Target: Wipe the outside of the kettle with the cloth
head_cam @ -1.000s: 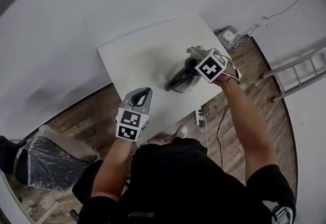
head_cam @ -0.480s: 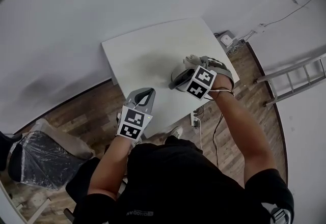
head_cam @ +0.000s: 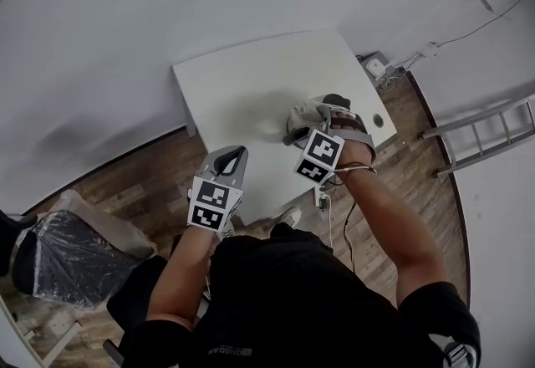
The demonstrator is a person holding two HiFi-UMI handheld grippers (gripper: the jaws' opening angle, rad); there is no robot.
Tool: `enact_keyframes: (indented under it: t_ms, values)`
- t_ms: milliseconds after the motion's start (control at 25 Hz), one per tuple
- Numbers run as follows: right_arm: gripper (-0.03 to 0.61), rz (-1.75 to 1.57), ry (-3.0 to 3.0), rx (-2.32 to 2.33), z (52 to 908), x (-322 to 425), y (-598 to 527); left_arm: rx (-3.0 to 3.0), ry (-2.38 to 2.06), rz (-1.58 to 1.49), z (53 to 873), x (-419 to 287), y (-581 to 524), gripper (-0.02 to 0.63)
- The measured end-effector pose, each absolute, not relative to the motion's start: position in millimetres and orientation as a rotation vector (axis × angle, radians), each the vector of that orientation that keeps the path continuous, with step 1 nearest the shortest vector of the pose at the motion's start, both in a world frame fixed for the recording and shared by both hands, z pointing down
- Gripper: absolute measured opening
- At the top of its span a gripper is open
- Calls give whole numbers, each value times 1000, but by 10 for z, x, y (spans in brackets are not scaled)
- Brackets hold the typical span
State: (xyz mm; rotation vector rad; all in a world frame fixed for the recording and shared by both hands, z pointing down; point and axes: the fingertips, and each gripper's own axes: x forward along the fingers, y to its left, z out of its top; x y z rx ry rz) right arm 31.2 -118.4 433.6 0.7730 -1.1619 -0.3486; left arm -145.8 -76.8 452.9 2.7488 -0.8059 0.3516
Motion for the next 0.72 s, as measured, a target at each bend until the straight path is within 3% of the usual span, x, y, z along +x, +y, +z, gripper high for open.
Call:
enact_keyframes:
  t_ms: [720]
  values:
    - [95, -370, -1246, 732, 4502, -232, -991, 2742, -814, 331, 4514, -1468, -707, 5]
